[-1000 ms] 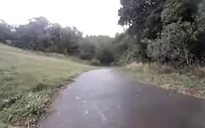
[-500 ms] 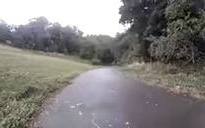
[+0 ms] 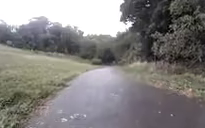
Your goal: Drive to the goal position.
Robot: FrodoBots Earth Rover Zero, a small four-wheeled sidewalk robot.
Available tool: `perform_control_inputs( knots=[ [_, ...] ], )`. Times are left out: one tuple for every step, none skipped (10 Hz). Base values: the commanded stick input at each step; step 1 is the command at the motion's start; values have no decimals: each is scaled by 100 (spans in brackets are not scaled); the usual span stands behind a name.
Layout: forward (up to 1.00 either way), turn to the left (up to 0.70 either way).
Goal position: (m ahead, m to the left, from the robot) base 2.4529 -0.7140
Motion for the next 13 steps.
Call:
perform_control_inputs(
  knots=[
    [70,0],
    [70,0],
    [70,0],
    [70,0],
    [70,0],
    [70,0],
    [70,0],
    [70,0],
    [70,0],
    [70,0],
    [70,0],
    [70,0],
    [70,0]
  ],
)
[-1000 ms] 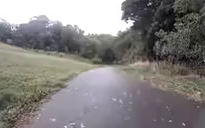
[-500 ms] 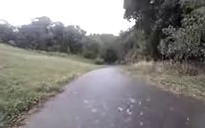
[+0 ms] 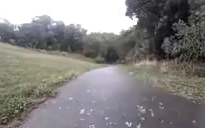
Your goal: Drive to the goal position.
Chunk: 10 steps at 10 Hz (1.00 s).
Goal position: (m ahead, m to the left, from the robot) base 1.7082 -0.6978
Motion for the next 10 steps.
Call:
perform_control_inputs(
  knots=[
    [70,0],
    [70,0],
    [70,0],
    [70,0],
    [70,0],
    [70,0],
    [70,0],
    [70,0],
    [70,0],
    [70,0]
  ],
)
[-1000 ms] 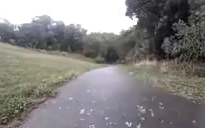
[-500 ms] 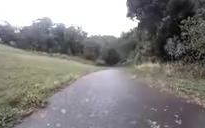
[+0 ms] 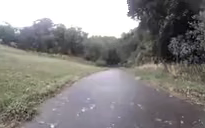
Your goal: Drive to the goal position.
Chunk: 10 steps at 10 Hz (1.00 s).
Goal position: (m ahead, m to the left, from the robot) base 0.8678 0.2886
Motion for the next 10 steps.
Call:
perform_control_inputs(
  knots=[
    [70,0],
    [70,0],
    [70,0],
    [70,0],
    [70,0],
    [70,0],
    [70,0],
    [67,0],
    [53,0],
    [39,0]
  ],
)
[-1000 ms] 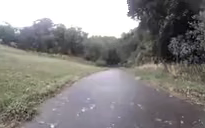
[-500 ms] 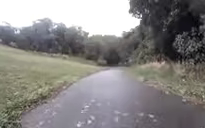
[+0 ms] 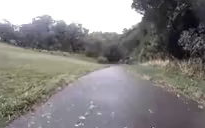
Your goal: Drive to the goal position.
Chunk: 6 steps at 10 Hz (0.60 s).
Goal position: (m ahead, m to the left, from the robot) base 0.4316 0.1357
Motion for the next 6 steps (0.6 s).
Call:
perform_control_inputs(
  knots=[
    [20,0],
    [2,0],
    [0,0],
    [0,0],
    [0,0],
    [0,0]
  ],
)
